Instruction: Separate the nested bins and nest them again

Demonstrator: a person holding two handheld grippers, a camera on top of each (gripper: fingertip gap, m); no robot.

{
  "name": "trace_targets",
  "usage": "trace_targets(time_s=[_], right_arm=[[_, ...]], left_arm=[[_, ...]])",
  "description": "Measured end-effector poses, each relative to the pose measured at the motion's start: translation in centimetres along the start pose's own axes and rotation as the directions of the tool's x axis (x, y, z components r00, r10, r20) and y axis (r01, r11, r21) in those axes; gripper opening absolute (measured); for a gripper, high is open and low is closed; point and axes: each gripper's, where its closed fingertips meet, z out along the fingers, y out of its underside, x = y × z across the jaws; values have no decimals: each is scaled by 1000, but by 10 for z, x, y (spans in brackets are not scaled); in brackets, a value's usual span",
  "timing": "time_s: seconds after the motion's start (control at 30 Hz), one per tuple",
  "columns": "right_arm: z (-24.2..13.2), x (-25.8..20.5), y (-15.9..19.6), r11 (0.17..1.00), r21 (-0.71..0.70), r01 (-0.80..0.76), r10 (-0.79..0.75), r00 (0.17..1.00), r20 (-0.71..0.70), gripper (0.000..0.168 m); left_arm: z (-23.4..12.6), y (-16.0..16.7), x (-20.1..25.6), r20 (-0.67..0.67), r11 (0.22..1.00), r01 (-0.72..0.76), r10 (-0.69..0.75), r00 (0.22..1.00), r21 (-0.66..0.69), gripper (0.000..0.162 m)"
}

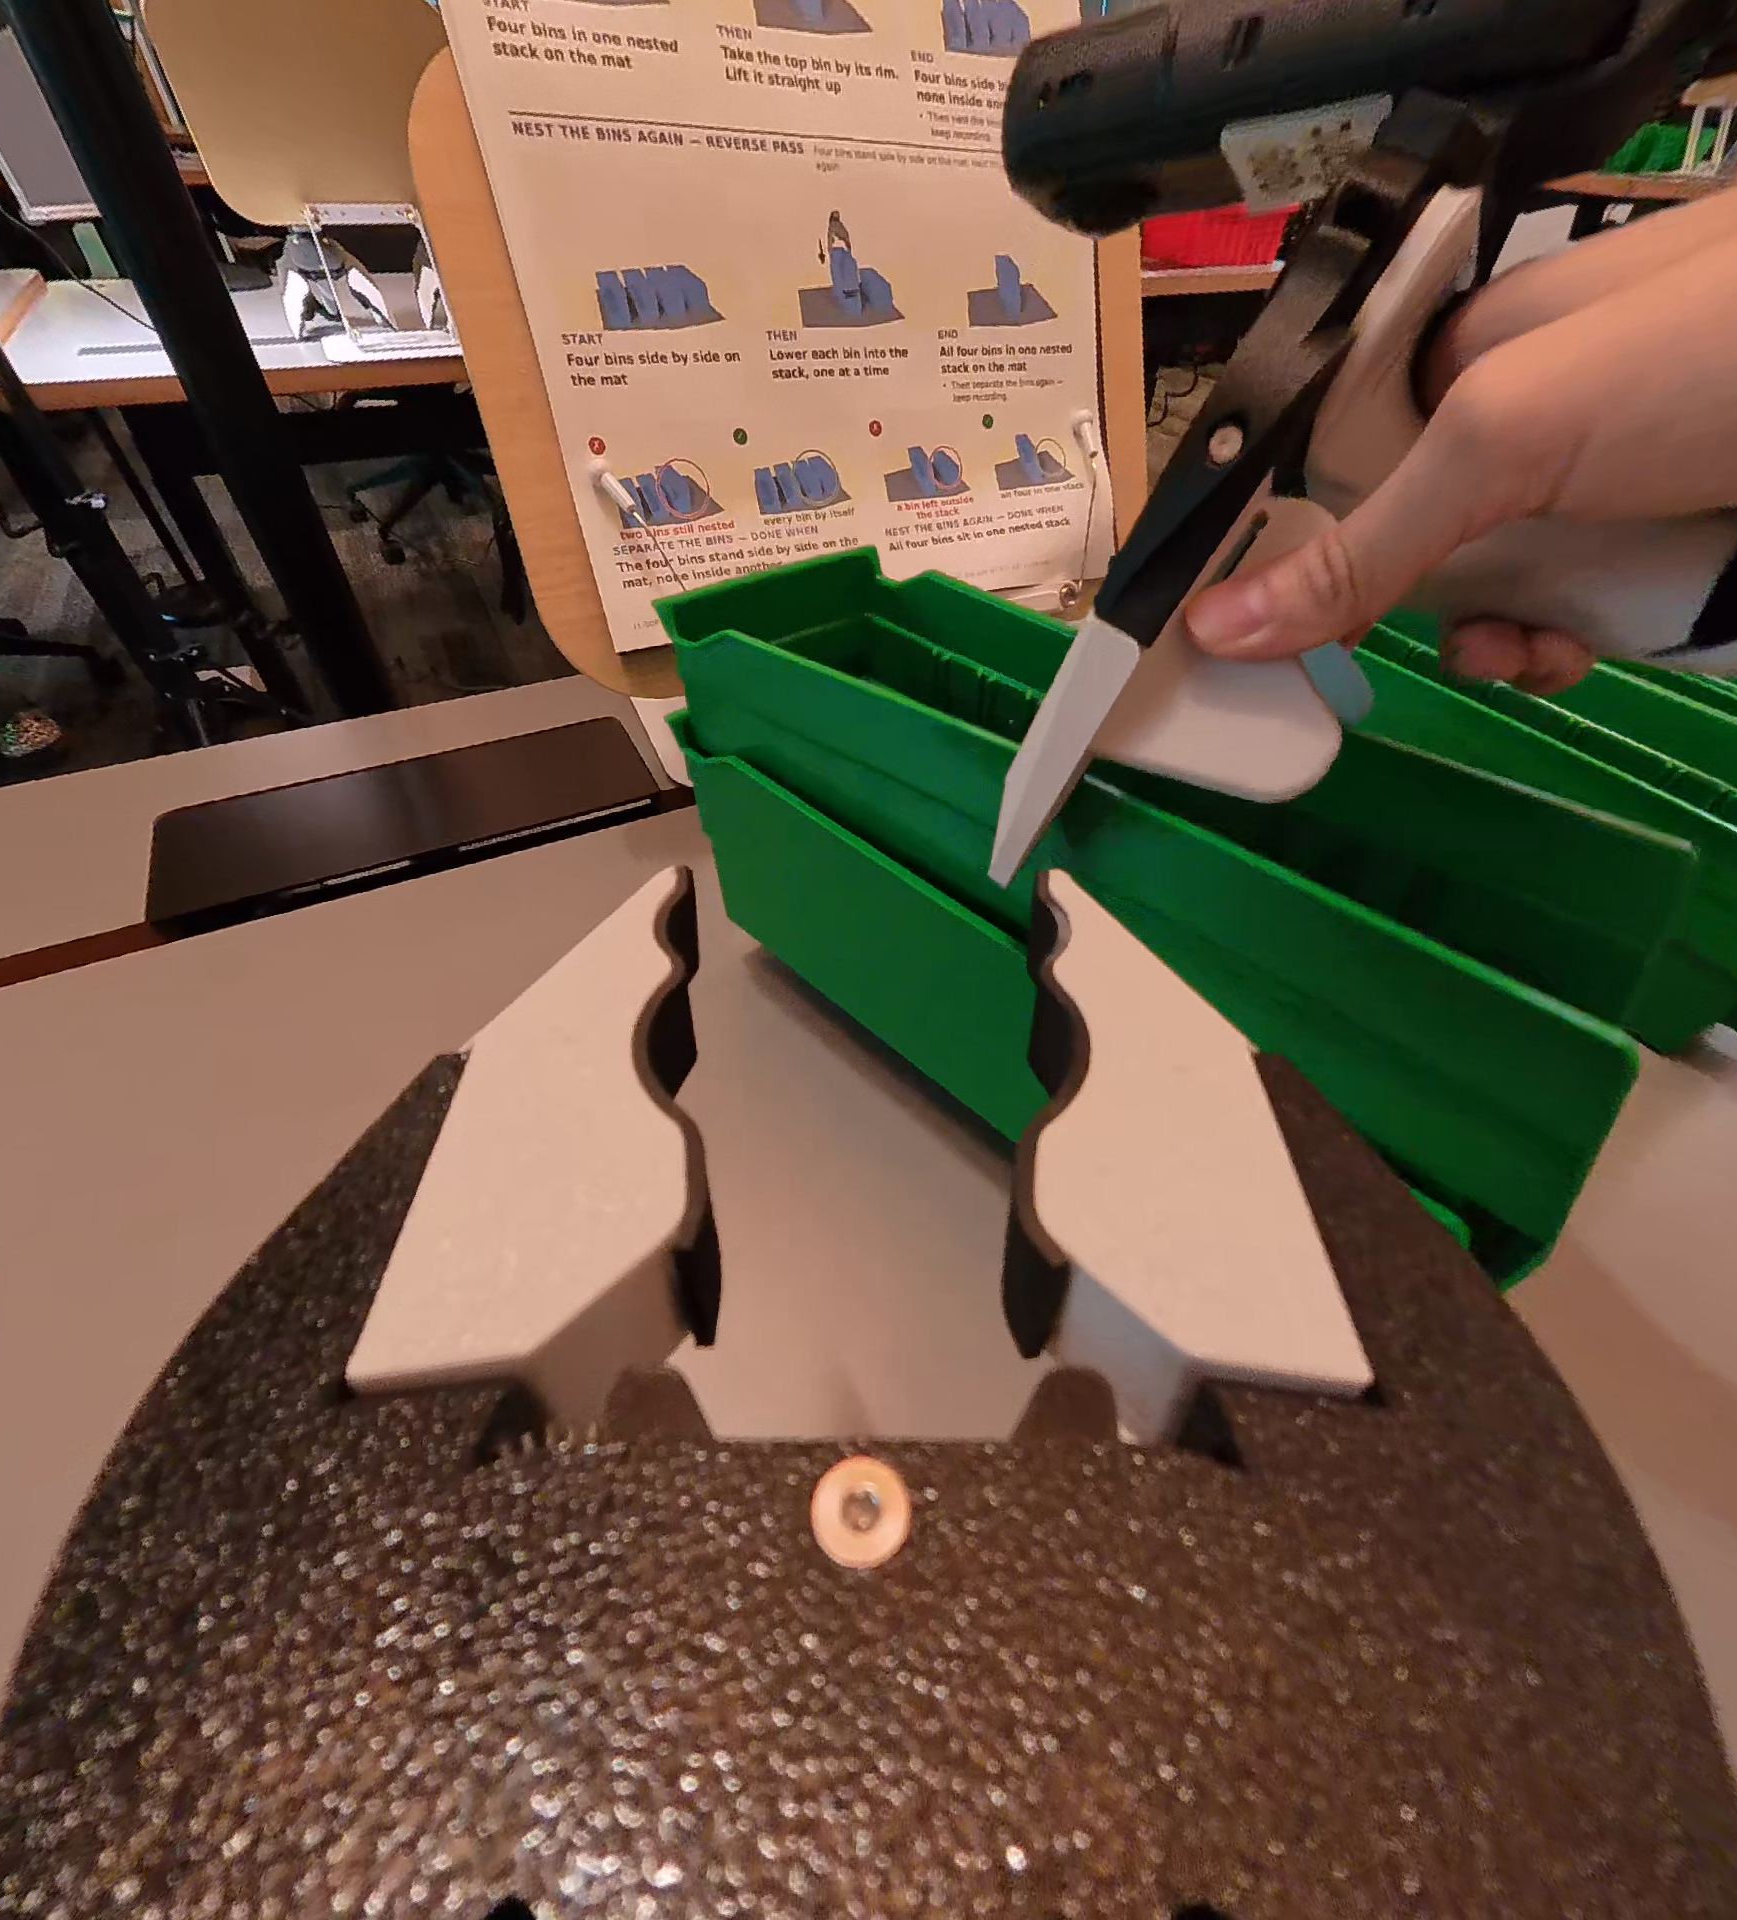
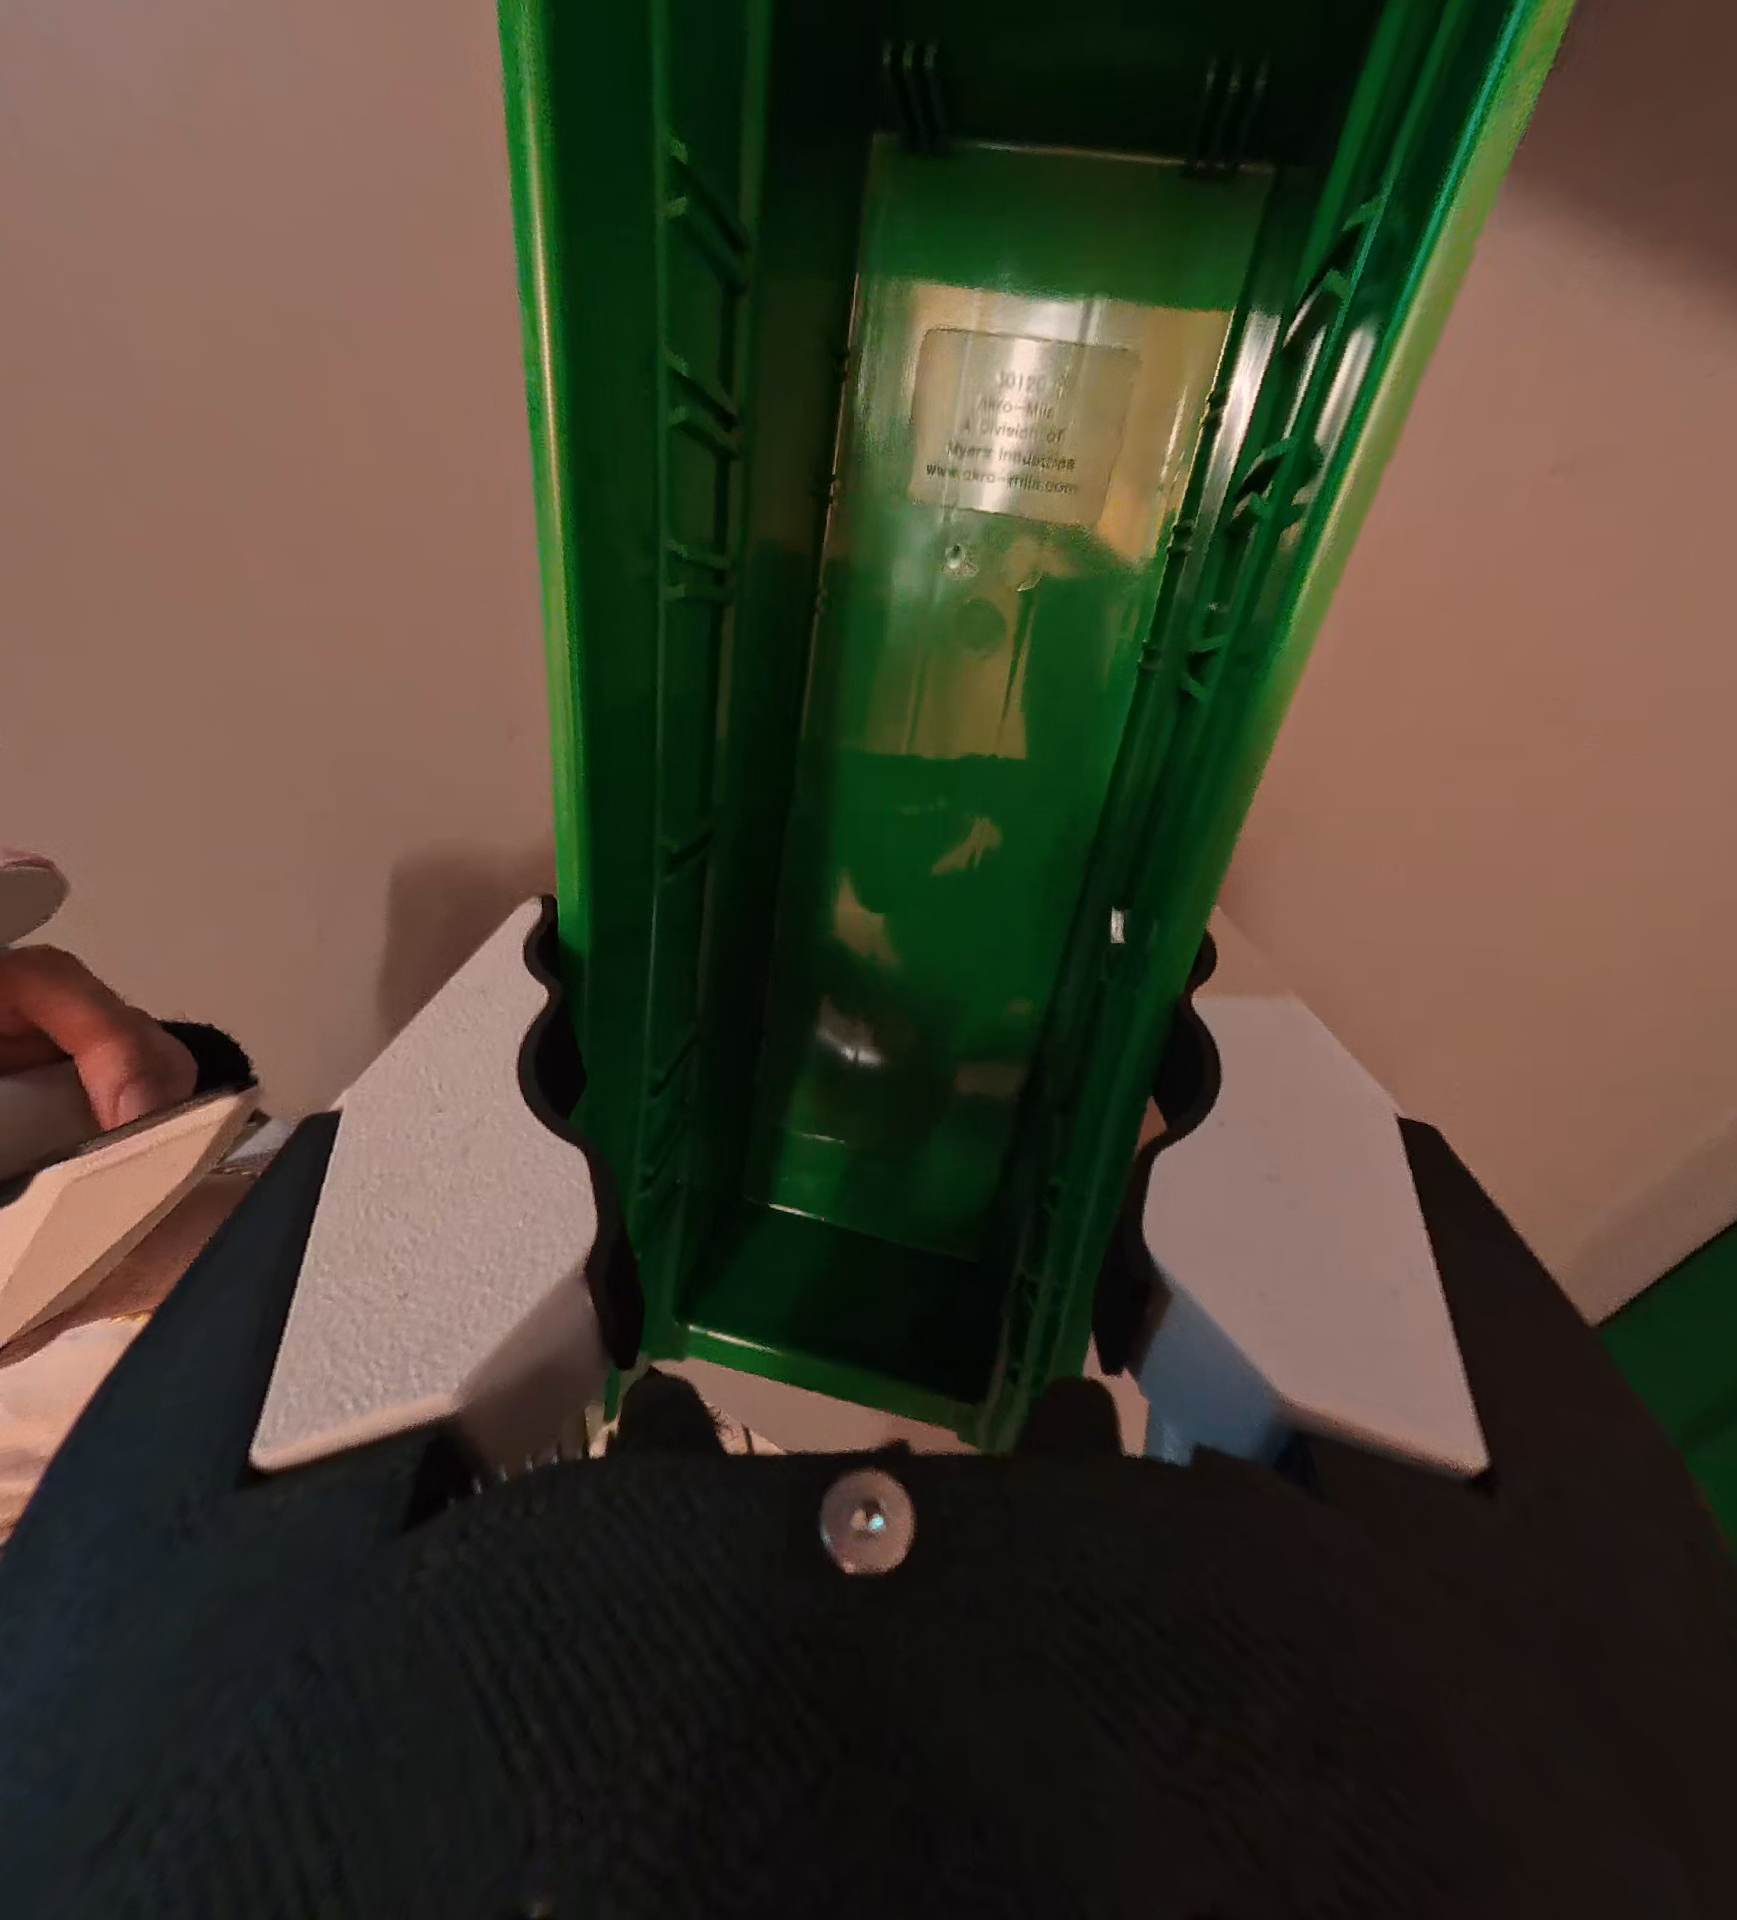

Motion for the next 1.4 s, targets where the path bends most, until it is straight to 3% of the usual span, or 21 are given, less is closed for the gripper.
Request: trace_targets(time_s=[0.1,0.2,0.33,0.63,0.87,1.03,1.23,1.4], right_arm=[[-7,-2,-9,998,51,-26,25,999,21,112],[-2,0,0,1000,-10,-6,6,1000,19,108],[-6,-3,-6,1000,21,-9,8,1000,24,108],[-92,-21,-32,980,198,28,-43,997,71,107],[-133,40,-15,960,279,-38,51,998,-38,110],[-114,91,10,954,275,-123,141,989,-47,111],[-63,118,30,946,248,-207,200,978,55,112],[-39,141,43,939,266,-217,219,976,23,113]], left_arm=[[1,1,1,-2,1000,-7,7,1000,-5,63],[1,1,2,-5,1000,-3,3,1000,-4,63],[0,2,0,1,1000,-5,5,1000,-5,63],[-3,-1,-5,-2,1000,20,-20,1000,8,63],[-2,-2,0,-11,1000,11,-11,1000,9,63],[2,0,8,-14,1000,-13,13,1000,-1,62],[10,9,16,-8,998,-54,53,999,-39,62],[18,17,19,-3,995,-72,72,997,-69,62]])
